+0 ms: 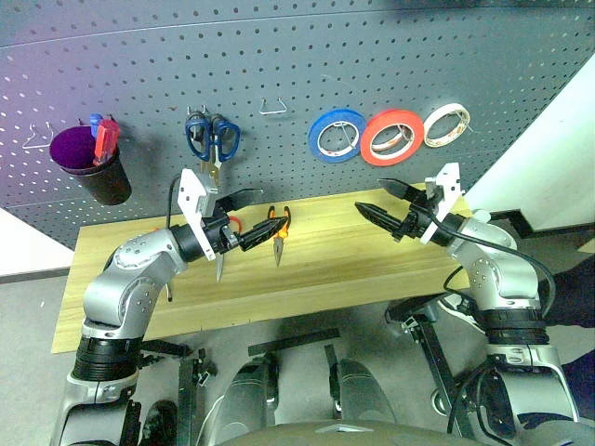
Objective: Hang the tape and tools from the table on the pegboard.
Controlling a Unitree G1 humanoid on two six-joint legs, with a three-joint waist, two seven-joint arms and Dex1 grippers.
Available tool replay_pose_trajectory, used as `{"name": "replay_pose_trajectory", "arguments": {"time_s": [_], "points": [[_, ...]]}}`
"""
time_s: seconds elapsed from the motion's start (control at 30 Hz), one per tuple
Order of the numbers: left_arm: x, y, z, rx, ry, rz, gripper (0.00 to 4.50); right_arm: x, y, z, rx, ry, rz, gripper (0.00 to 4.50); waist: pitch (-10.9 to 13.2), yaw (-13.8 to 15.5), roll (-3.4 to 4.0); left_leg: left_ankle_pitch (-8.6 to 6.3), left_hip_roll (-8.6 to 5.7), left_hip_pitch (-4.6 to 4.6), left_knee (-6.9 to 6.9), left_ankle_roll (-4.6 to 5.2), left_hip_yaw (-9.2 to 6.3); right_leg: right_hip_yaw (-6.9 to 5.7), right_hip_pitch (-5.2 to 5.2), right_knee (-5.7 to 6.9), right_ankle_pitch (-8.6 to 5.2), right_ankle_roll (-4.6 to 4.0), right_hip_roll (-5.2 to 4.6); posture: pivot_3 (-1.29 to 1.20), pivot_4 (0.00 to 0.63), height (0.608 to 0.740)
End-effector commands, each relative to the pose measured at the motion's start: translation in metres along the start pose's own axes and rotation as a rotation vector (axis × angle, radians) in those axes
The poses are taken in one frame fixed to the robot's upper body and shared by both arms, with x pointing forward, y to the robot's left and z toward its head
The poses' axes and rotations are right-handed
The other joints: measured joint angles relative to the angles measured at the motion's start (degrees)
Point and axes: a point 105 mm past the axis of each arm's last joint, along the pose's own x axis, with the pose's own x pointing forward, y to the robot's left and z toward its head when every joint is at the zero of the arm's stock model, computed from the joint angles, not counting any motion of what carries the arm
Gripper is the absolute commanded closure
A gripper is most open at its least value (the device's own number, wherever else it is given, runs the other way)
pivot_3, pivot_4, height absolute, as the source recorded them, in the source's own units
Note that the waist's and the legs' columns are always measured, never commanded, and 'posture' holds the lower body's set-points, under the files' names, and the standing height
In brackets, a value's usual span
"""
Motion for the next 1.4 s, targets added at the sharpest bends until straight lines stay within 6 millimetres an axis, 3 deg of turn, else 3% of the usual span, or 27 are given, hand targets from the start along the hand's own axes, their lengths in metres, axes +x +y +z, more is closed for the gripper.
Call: {"name": "replay_pose_trajectory", "arguments": {"time_s": [0.03, 0.33, 0.6, 0.73, 1.0, 1.27, 1.4], "points": [[-0.008, -0.003, 0.011, 0.030, -0.036, 0.011, 0.00, 0.013, 0.009, 0.002, -0.026, -0.021, 0.024, 0.02, 0.0, -0.1, 0.00, 0.00, 0.00, 0.00, -0.03, 0.00, 0.00, 0.00, -0.02, -0.01, 0.00, 0.00, -0.01, -0.08, 0.205, 0.740], [-0.032, -0.003, 0.015, 0.063, 0.008, 0.072, 0.00, 0.049, 0.005, -0.011, 0.022, -0.040, -0.041, 0.02, 0.0, 0.4, -0.01, 0.01, 0.01, 0.00, -0.15, -0.02, 0.01, 0.01, -0.10, -0.01, 0.00, -0.01, -0.01, 0.00, 0.223, 0.740], [-0.060, -0.004, 0.017, 0.072, 0.045, 0.165, 0.00, 0.072, 0.018, -0.038, 0.002, 0.021, -0.049, 0.02, 0.1, 1.8, -0.02, 0.03, 0.02, -0.03, -0.36, -0.05, 0.01, 0.02, -0.29, -0.04, 0.00, -0.04, -0.03, 0.07, 0.251, 0.740], [-0.068, -0.008, 0.014, 0.065, 0.060, 0.195, 0.00, 0.082, 0.023, -0.042, 0.005, 0.028, -0.037, 0.02, 0.2, 2.7, -0.01, 0.02, 0.03, -0.01, -0.37, -0.06, 0.01, 0.02, -0.38, -0.11, 0.01, -0.07, -0.05, 0.10, 0.263, 0.740], [-0.078, -0.016, 0.013, 0.050, 0.064, 0.244, 0.00, 0.097, 0.035, -0.049, 0.035, 0.028, -0.005, 0.02, 0.3, 3.4, 0.01, 0.00, 0.06, -0.01, -0.53, -0.07, 0.01, 0.02, -0.44, -0.28, 0.02, -0.14, -0.06, 0.14, 0.281, 0.740], [-0.086, -0.021, 0.015, 0.048, 0.079, 0.271, 0.00, 0.110, 0.037, -0.082, -0.002, 0.182, -0.062, 0.02, 0.5, 3.3, 0.03, 0.01, 0.12, -0.02, -0.93, -0.07, 0.01, 0.00, -0.40, -0.92, 0.16, -0.36, -0.01, 0.17, 0.298, 0.740], [-0.089, -0.023, 0.015, 0.048, 0.086, 0.277, 0.00, 0.119, 0.037, -0.085, 0.034, 0.196, -0.104, 0.02, 0.9, 3.4, 0.02, 0.08, 0.13, -0.02, -1.28, -0.18, 0.02, -0.01, -0.38, -0.98, 0.16, -0.36, 0.00, 0.18, 0.303, 0.740]]}}
